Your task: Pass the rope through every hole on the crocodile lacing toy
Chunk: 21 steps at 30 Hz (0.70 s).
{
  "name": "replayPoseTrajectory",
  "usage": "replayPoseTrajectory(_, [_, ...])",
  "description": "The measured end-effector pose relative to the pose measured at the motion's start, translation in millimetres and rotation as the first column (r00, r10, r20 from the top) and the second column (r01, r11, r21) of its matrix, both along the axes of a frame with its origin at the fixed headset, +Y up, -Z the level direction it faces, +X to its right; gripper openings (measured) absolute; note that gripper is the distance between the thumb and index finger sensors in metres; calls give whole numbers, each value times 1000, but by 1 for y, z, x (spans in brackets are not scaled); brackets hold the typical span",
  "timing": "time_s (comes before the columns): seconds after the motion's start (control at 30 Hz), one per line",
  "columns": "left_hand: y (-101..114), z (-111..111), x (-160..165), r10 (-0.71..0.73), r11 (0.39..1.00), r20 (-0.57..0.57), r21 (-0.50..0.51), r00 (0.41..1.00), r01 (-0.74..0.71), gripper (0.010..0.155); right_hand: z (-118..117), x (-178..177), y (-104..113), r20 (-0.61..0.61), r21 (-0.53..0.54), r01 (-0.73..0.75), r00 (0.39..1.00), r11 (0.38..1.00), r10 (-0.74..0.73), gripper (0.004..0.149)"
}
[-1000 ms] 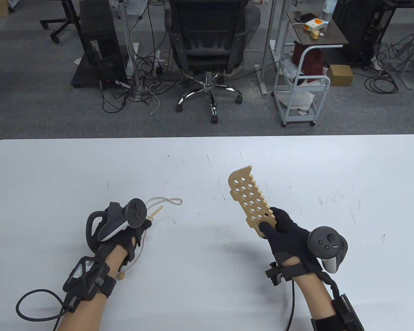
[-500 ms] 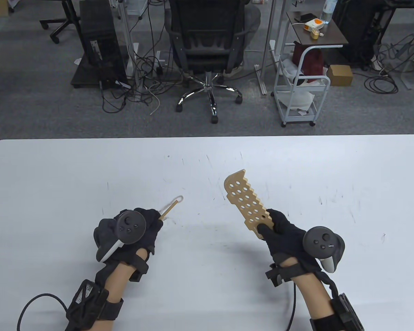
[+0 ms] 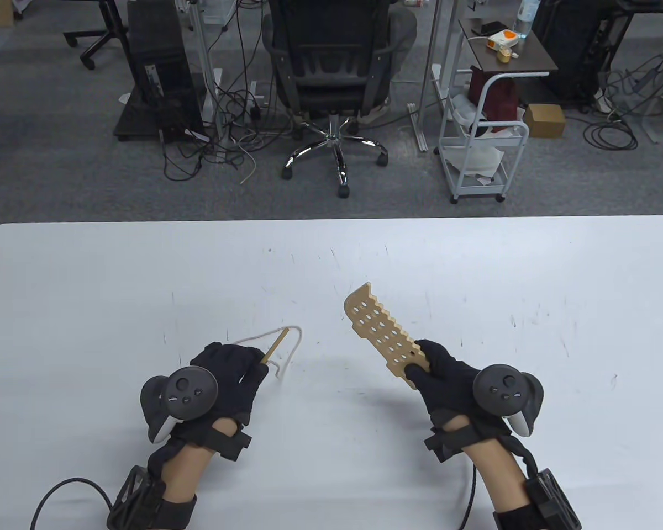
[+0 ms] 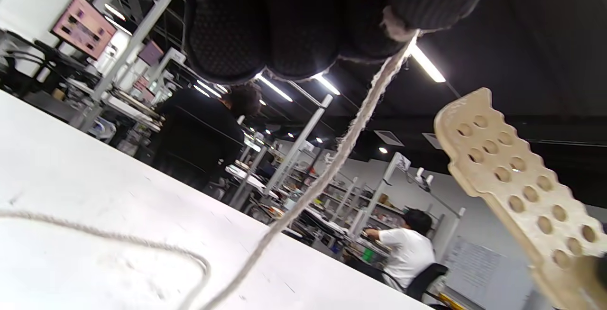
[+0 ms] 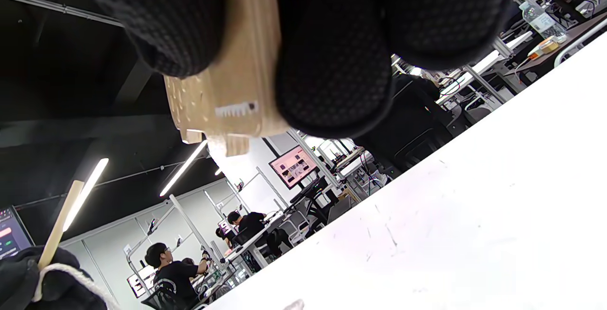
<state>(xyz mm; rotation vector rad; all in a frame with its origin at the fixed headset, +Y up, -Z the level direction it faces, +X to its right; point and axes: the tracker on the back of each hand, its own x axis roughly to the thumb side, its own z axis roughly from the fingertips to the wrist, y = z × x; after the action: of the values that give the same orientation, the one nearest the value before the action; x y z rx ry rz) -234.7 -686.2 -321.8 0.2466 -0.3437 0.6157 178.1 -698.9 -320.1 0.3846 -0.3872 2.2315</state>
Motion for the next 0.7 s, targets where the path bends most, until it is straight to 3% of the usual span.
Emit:
replayPoseTrajectory(0.2, [0, 2, 7, -91, 995, 25, 37, 996, 90, 45, 4, -8, 0, -20, 19, -52, 998, 998, 52, 50])
replayPoseTrajectory(0.4, [-5, 3, 13, -97, 995, 72, -21, 993, 99, 44, 7, -15, -1, -41, 32, -89, 995, 995, 91, 50])
replayPoseTrajectory(0.7, [-7, 8, 27, -147, 989, 94, -9, 985, 149, 44, 12, -28, -1, -88, 53, -142, 985, 988, 147, 50])
